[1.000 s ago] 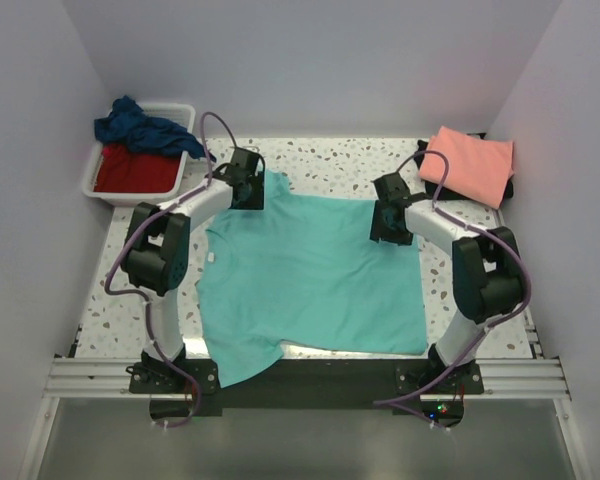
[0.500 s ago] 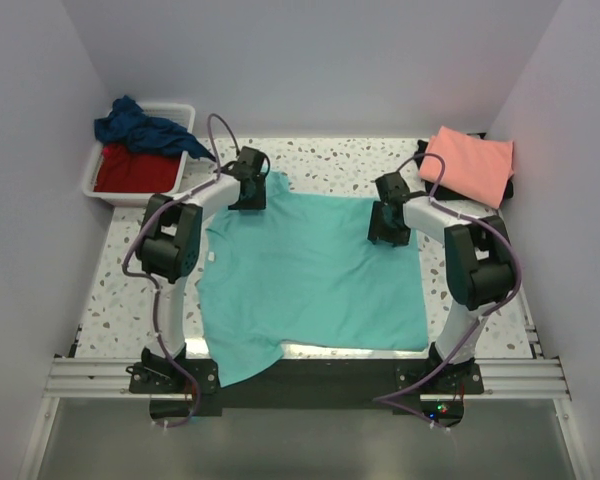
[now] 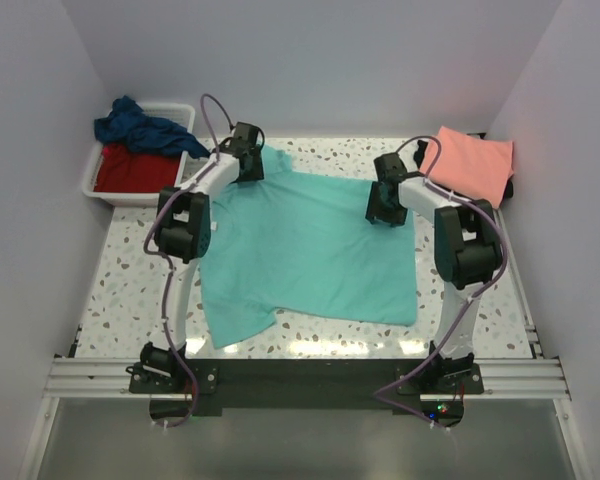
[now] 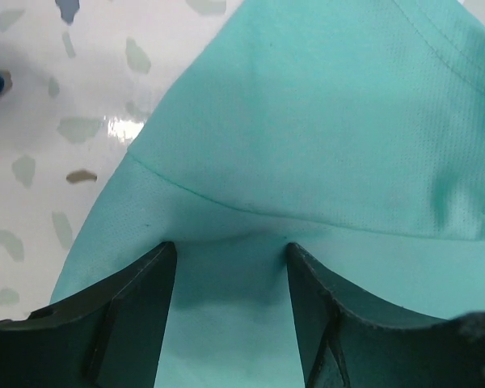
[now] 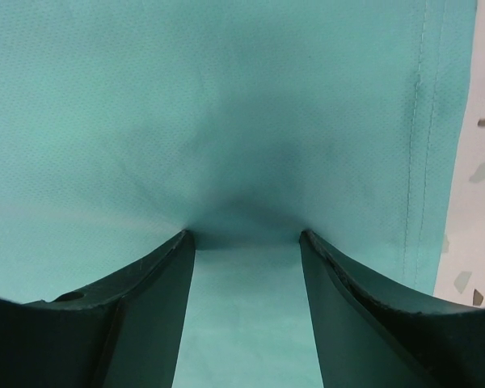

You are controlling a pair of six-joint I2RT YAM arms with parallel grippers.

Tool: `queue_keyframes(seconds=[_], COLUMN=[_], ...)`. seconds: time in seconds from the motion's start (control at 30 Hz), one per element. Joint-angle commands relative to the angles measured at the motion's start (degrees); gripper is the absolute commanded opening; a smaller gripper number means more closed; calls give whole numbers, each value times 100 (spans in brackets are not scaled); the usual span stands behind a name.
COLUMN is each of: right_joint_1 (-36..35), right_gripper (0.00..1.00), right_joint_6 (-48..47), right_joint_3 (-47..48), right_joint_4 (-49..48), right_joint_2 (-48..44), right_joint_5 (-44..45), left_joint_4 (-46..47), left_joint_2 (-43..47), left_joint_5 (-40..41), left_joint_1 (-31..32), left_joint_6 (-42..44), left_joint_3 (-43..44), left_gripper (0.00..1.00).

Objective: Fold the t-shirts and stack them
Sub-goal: Flatten the tshirt out

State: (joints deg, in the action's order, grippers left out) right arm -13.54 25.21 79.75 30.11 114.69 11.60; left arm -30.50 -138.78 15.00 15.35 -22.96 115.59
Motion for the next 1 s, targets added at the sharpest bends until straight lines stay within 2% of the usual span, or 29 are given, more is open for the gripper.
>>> queue_keyframes(seconds=[0.0, 0.3, 0.43, 0.57, 0.73, 0.83, 0.87, 0.93, 0.97], right_joint_1=[62, 62, 71, 62, 62, 36, 27, -8, -8], right_gripper=[59, 58, 58, 59, 59, 59, 59, 58, 58], right_joint_6=[-104, -227, -288, -429, -500, -509, -509, -448, -421], right_joint_3=[541, 1474, 1378, 904, 710, 280, 26, -213, -449], right_joint_4=[346, 610, 558, 233, 478, 470, 435, 452, 443], right_joint_2=[474, 651, 195, -683, -1168, -1563, -1669, -1985, -2090], right_joint_5=[167, 220, 273, 343, 501, 519, 537, 581, 589], left_joint_4=[-123, 395, 343, 150, -131, -360, -351, -290, -211], left_joint_2=[-413, 131, 544, 887, 1537, 2125, 2327, 2993, 3241], left_joint_5=[-129, -489, -551, -525, -341, -122, -86, 11, 20], left_joint_1=[-85, -147, -147, -138, -138, -86, -77, -6, 20], left_joint_6=[134, 336, 354, 301, 82, -111, -164, -348, -428], left_joint_3=[692, 377, 324, 210, -220, -957, -1551, -2213, -2886], left_gripper=[62, 63, 65, 66, 66, 66, 65, 65, 65])
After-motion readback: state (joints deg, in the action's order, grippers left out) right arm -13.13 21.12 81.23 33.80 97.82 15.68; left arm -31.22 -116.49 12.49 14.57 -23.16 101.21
